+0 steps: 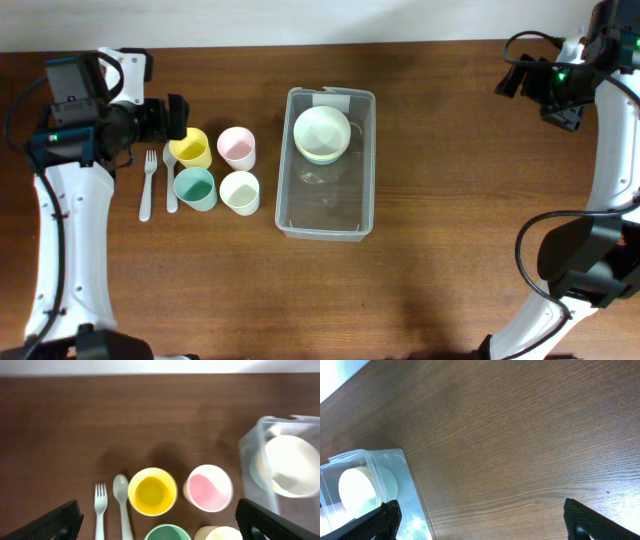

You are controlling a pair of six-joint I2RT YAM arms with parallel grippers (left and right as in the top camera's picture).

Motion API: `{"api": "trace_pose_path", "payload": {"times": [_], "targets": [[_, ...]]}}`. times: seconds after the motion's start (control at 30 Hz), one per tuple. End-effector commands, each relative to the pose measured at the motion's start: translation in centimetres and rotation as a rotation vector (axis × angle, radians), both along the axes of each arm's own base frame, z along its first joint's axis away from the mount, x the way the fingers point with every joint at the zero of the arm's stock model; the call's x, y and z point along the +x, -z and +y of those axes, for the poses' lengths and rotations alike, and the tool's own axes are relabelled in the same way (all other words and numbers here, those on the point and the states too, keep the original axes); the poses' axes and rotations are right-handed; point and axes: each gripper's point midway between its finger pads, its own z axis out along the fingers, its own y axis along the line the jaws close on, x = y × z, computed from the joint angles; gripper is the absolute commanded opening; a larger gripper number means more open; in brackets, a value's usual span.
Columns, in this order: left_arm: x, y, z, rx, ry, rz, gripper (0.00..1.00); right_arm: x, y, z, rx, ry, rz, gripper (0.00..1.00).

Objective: Pack container
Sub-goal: 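Grasp the yellow cup with the left gripper and lift it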

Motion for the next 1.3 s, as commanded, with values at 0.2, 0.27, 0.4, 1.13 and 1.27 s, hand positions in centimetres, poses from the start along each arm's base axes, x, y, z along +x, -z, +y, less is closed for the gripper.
{"api": "trace_pose_path", "payload": {"times": [0.2, 0.27, 0.4, 1.13, 1.27], "targets": [[2.1, 7.8, 3.6, 0.016, -0.116, 0.174, 0.96, 0.0, -0.4, -0.2, -0.01, 0.003, -0.01, 0.99], [2.2, 9.9, 4.0, 0.012, -0.131, 0.225, 0.96, 0.0, -0.4, -0.2, -0.01, 0.003, -0.01, 0.99], [2.4, 14.1, 3.9, -0.024, -0.154, 0.316, 0.98, 0.0, -0.4, -0.2, -0.01, 0.003, -0.01, 0.99], [4.0, 19.8, 4.2, -0.068, -0.142, 0.364, 0.38, 0.0, -0.4, -0.2, -0.01, 0.003, -0.01, 0.99], [4.1, 20.0, 3.7, -0.097, -0.124, 0.363, 0.05, 0.0, -0.4, -0.2, -0.01, 0.003, -0.01, 0.99]]}}
